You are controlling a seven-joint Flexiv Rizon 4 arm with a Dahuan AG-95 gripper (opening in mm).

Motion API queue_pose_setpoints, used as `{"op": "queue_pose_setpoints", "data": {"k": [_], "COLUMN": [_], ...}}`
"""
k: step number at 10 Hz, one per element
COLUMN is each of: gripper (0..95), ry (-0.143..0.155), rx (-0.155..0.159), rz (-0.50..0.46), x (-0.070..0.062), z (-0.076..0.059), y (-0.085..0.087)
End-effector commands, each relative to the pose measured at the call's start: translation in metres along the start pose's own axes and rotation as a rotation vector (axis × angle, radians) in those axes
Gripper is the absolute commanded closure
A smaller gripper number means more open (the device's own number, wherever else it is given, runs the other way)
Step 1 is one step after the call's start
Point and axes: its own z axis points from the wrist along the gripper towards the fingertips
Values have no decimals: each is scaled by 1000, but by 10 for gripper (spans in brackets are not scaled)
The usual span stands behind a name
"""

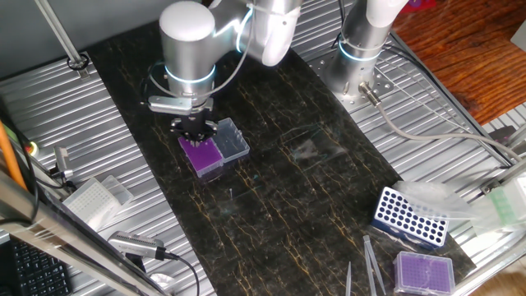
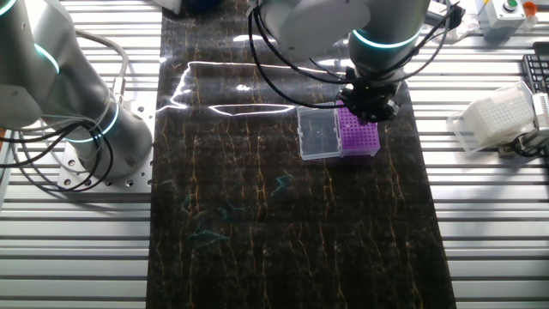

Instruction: Insert a small pipette tip into the holder for small pipette tips

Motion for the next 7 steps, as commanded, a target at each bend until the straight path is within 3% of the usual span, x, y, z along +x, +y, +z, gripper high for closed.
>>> {"op": "queue_pose_setpoints", "data": {"k": [1, 2, 3, 5, 7], "gripper": [950, 950, 950, 950, 950], "ry": [46, 70, 80, 110, 146], "rx": [-50, -77, -80, -60, -54], "rz": [186, 262, 330, 517, 580], "x": [-1, -1, -1, -2, -4], "z": [-3, -5, -6, -7, -8], "y": [0, 1, 1, 1, -1]}}
